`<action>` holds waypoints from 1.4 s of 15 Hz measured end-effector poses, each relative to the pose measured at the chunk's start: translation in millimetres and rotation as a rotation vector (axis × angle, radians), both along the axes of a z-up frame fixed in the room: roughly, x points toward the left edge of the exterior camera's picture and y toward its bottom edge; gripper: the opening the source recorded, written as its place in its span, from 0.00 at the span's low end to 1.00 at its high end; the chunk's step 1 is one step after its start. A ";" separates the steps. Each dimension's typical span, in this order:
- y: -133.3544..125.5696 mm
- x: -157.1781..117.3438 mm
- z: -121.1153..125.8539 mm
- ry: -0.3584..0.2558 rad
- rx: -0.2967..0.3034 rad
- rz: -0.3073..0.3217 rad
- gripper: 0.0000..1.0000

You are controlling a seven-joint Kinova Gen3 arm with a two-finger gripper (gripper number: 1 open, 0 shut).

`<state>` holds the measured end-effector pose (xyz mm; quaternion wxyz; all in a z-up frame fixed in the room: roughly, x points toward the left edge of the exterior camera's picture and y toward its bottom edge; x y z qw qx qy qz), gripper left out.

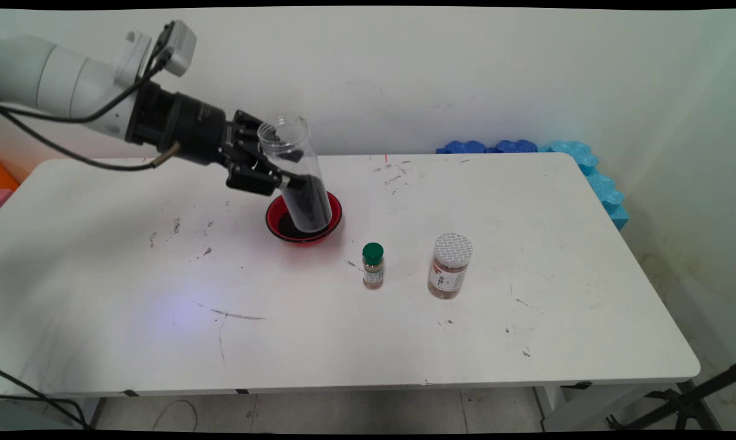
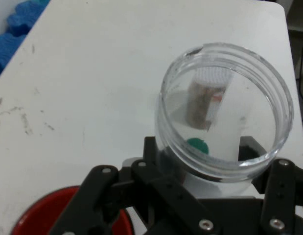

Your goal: Pour the black seasoning powder in the red bowl, then place the picked object on the table

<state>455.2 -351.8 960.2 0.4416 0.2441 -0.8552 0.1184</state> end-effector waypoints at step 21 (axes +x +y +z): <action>50.3 -18.3 -128.2 -0.002 0.079 -0.003 0.00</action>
